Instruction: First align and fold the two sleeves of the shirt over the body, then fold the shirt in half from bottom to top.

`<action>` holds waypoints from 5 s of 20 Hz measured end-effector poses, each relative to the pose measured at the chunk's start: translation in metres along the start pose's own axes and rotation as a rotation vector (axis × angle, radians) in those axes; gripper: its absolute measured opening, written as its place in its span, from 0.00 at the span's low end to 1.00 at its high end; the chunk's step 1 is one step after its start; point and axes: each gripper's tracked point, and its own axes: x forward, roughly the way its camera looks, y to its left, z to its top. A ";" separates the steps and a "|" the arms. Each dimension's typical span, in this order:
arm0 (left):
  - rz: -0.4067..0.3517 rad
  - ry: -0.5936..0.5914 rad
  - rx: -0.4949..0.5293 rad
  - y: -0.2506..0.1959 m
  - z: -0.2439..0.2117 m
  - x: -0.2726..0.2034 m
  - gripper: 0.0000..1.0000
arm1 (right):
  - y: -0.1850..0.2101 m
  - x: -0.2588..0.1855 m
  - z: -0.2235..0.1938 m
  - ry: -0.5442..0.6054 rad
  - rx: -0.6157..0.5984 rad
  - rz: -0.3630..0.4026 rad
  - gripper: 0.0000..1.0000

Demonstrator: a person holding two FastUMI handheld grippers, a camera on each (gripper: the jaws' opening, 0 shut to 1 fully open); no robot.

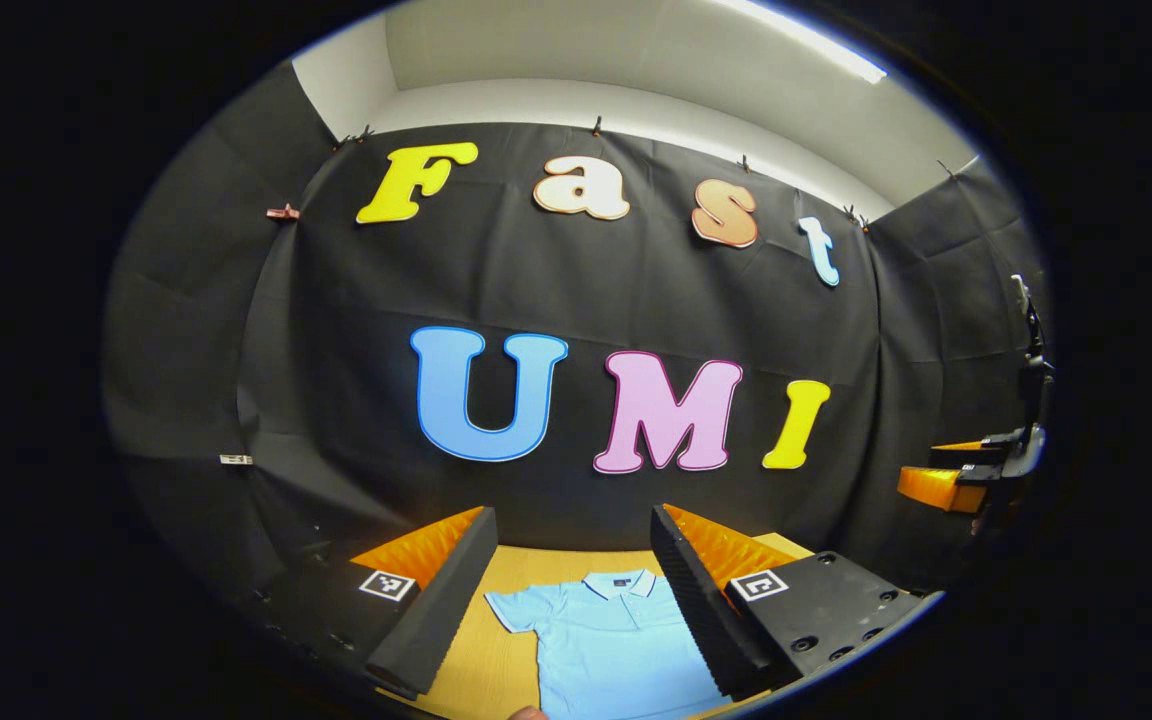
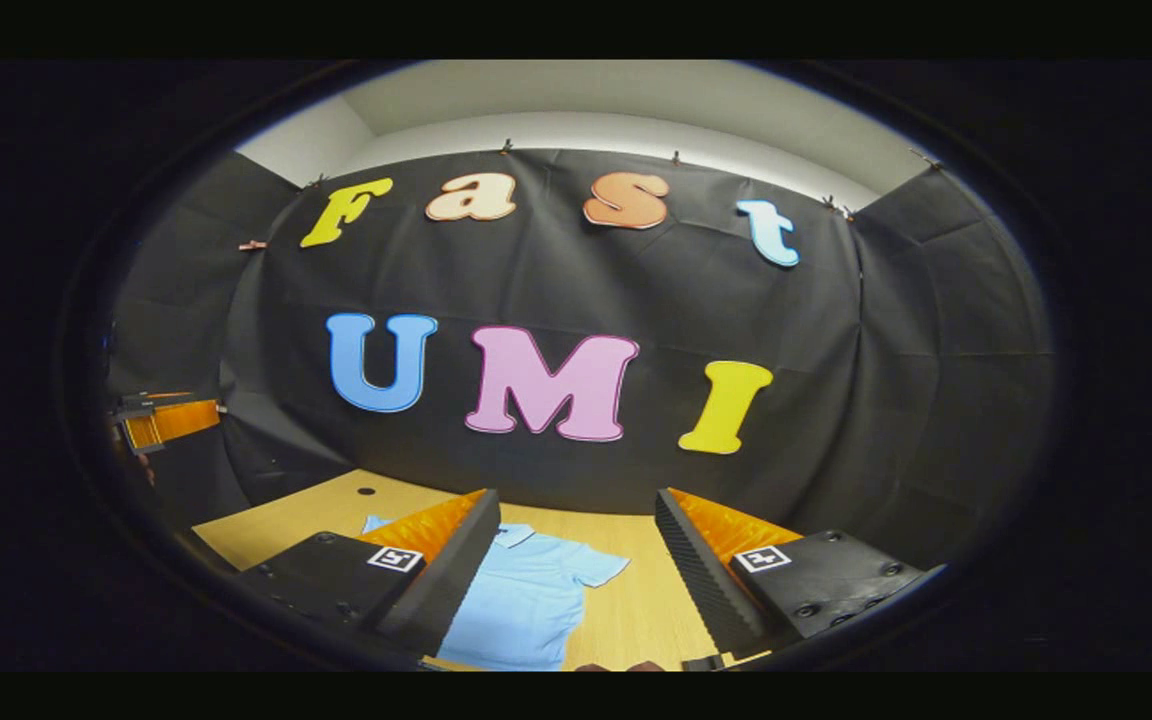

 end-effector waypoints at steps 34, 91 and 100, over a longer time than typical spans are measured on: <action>0.211 0.277 0.060 -0.072 -0.109 0.188 0.99 | -0.091 0.366 -0.445 0.743 0.166 0.215 0.99; 0.083 1.005 0.079 0.132 -0.466 0.343 0.07 | -0.026 0.244 -0.297 0.606 0.350 0.318 0.98; -0.300 0.958 0.005 -0.010 -0.404 0.334 0.06 | -0.008 0.245 -0.299 0.598 0.364 0.336 0.98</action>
